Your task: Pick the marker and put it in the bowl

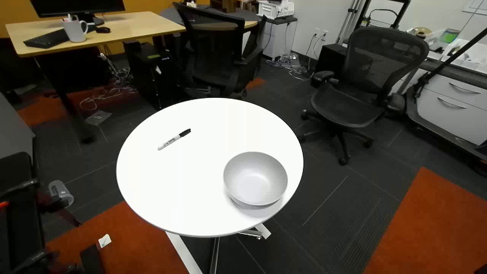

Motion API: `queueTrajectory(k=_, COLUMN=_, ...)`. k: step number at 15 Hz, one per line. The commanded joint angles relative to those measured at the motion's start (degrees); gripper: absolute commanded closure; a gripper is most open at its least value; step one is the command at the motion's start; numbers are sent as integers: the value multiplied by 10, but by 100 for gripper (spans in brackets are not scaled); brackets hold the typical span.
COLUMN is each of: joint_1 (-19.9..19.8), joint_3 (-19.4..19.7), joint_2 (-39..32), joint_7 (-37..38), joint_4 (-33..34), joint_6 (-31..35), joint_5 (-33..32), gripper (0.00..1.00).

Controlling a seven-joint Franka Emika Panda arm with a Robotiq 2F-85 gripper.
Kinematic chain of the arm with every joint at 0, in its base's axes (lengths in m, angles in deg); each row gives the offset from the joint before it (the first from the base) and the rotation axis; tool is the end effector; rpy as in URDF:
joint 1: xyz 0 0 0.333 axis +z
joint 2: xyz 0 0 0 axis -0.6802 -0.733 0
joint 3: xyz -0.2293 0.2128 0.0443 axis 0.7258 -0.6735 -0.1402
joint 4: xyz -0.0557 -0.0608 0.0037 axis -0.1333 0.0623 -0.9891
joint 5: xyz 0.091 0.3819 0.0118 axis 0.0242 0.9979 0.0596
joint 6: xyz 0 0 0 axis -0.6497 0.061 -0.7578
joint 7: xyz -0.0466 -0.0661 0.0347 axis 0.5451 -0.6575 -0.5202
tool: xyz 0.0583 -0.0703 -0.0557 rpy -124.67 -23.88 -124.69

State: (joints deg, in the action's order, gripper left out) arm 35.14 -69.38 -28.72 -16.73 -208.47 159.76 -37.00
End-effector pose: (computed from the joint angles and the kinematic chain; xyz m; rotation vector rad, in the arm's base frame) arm 0.2622 -0.1249 0.4465 -2.9844 0.0071 -0.1874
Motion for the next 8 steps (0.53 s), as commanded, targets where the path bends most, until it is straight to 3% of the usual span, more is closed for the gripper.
queueTrajectory(k=1, joint_1=-4, joint_3=-4, joint_2=-1, joint_7=-3, joint_4=1, joint_6=-1, joint_5=4, gripper=0)
queueTrajectory(k=5, joint_1=-4, joint_3=-4, joint_2=-1, joint_7=-3, joint_4=1, joint_6=-1, joint_5=4, gripper=0)
queueTrajectory(k=8, joint_1=27, joint_3=-26, joint_2=-42, joint_7=9, joint_4=29, joint_6=21, joint_5=19, gripper=0)
